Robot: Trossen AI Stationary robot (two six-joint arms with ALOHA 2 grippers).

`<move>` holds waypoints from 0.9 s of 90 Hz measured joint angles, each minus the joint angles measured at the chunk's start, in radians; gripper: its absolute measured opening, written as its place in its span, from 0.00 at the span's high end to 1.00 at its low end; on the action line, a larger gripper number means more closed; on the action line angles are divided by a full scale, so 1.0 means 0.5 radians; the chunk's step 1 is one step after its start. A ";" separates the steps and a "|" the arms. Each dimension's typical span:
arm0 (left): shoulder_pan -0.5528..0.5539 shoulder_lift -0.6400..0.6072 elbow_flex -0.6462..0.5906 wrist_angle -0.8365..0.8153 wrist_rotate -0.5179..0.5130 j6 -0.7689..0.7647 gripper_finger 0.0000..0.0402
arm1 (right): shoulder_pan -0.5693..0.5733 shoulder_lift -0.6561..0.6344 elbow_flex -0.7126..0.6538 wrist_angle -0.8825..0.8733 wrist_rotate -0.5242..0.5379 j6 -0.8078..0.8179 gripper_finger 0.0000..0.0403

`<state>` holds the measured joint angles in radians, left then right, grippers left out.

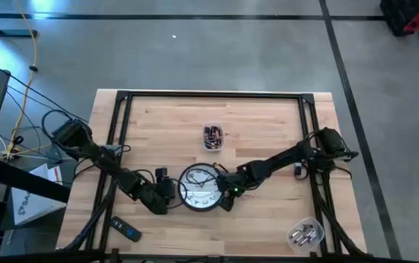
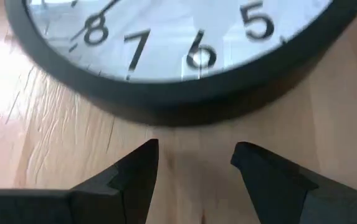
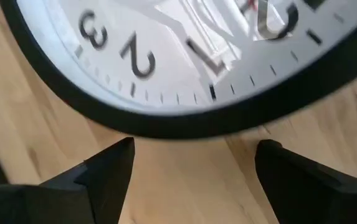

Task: Insert battery
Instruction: Insert the black battery into the black clock

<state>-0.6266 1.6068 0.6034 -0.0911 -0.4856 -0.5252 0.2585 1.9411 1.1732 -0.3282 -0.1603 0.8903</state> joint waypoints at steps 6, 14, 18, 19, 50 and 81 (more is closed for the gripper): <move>0.010 0.037 -0.001 0.052 0.012 -0.004 0.49 | -0.021 0.005 -0.001 0.023 -0.026 -0.003 0.27; 0.009 0.060 -0.001 0.078 -0.001 -0.014 0.49 | -0.040 0.008 -0.005 0.090 -0.093 -0.017 0.27; 0.009 0.061 -0.001 0.077 -0.010 -0.016 0.49 | -0.047 0.008 -0.005 0.122 -0.118 -0.015 0.27; 0.008 0.061 -0.001 0.077 -0.012 -0.016 0.49 | -0.047 0.008 -0.005 0.126 -0.120 -0.012 0.27; -0.022 0.061 0.001 0.043 -0.033 -0.008 0.49 | -0.048 0.008 -0.005 0.222 -0.199 0.039 0.27; -0.034 0.013 0.001 -0.071 -0.002 0.001 0.49 | -0.045 0.002 -0.004 0.289 -0.257 0.202 0.27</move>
<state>-0.6435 1.6134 0.6038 -0.1264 -0.4864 -0.5249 0.2359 1.9421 1.1713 -0.1838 -0.2886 0.9914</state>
